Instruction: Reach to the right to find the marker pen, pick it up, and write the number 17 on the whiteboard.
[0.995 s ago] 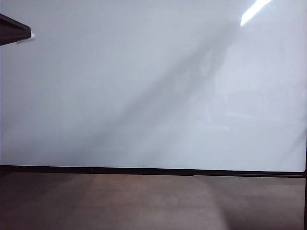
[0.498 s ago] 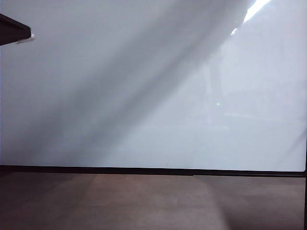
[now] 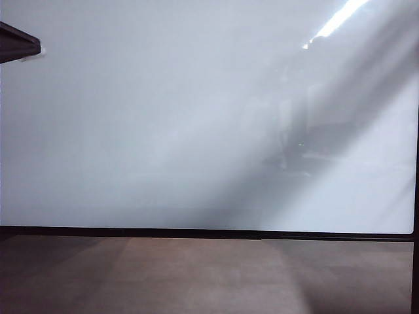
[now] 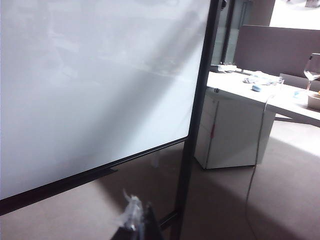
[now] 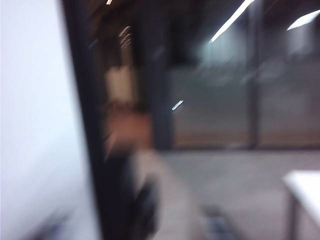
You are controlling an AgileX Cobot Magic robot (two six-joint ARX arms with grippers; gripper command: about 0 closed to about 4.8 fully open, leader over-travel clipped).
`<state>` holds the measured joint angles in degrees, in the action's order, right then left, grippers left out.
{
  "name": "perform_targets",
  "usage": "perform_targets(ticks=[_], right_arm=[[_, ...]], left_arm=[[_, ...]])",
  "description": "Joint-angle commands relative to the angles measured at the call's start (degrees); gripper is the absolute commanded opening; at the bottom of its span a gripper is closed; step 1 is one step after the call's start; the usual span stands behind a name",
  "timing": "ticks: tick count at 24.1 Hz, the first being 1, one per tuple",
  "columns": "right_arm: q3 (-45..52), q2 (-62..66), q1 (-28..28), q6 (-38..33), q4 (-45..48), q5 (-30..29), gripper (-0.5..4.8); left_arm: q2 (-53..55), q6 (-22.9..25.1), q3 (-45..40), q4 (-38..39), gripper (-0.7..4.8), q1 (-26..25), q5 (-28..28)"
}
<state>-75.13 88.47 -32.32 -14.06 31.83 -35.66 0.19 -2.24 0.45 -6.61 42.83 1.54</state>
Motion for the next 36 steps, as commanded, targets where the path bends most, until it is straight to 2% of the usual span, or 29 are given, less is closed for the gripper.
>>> perform_targets(ticks=[1, 6, 12, 22, 32, 33, 34, 35, 36], right_arm=[[5.7, 4.7, 0.3, 0.7, 8.4, -2.0, 4.32], [8.8, 16.4, 2.6, 0.9, 16.3, -5.3, 4.31], [8.8, 25.2, 5.1, 3.2, 19.5, -5.4, 4.31], [10.5, 29.9, 5.7, 5.7, 19.8, -5.3, 4.31], [11.7, 30.6, 6.4, 7.0, 20.3, -2.4, 4.17], [11.7, 30.7, 6.4, 7.0, 20.3, -2.4, 4.15], [11.7, 31.0, 6.5, 7.0, 20.3, -2.4, 3.72], [11.7, 31.3, 6.5, 7.0, 20.5, -2.4, 3.54], [11.7, 31.4, 6.5, 7.0, 20.5, -2.4, 3.54]], left_arm=[[0.0, 0.1, 0.0, -0.7, -0.05, 0.0, 0.6], [0.0, 0.1, 0.0, -0.6, -0.05, 0.0, 0.7], [0.0, 0.1, 0.0, -0.5, -0.05, 0.0, 0.9], [0.0, 0.1, 0.0, -0.5, -0.05, 0.0, 0.8], [0.0, 0.1, 0.0, -0.5, -0.05, 0.0, 0.9], [0.0, 0.1, 0.0, -0.5, -0.05, 0.0, 0.9], [0.0, 0.1, 0.0, -0.5, -0.05, 0.0, 0.9], [0.0, 0.1, 0.0, -0.5, -0.05, 0.0, 0.9], [0.0, 0.1, 0.0, -0.5, -0.05, 0.0, 0.8]])
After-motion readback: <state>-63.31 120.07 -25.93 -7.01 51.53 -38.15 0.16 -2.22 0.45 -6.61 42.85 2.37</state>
